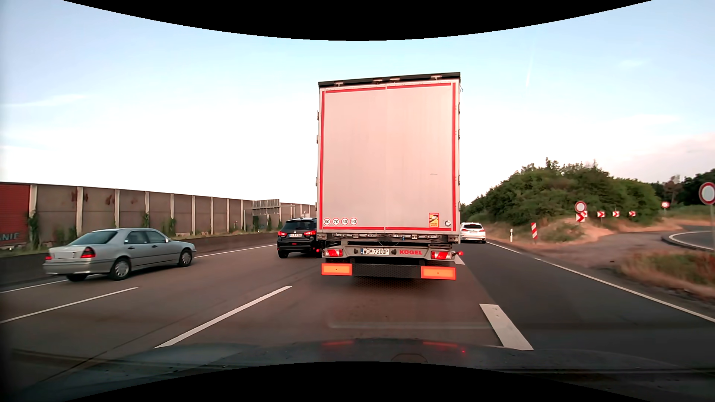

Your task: Follow the waypoints while adhering to traffic rules and regulations

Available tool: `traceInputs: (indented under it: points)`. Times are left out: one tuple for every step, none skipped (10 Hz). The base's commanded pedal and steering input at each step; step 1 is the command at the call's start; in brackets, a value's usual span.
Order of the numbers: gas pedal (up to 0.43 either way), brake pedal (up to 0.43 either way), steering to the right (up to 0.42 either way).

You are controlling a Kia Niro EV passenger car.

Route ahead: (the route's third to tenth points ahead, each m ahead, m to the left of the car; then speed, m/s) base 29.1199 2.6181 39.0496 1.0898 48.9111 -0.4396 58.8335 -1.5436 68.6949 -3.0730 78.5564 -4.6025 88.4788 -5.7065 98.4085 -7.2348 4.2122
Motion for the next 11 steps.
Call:
traceInputs:
  points:
    - [0.0,0.0,-0.007]
    - [0.0,0.0,-0.005]
    - [0.0,0.0,-0.003]
    - [0.0,0.0,0.001]
    - [0.0,0.0,0.006]
    - [0.0,0.0,0.016]
    - [0.0,0.0,0.028]
    - [0.0,0.012,0.036]
    - [0.0,0.018,0.041]
    - [0.0,0.037,0.044]
    - [0.0,0.055,0.046]
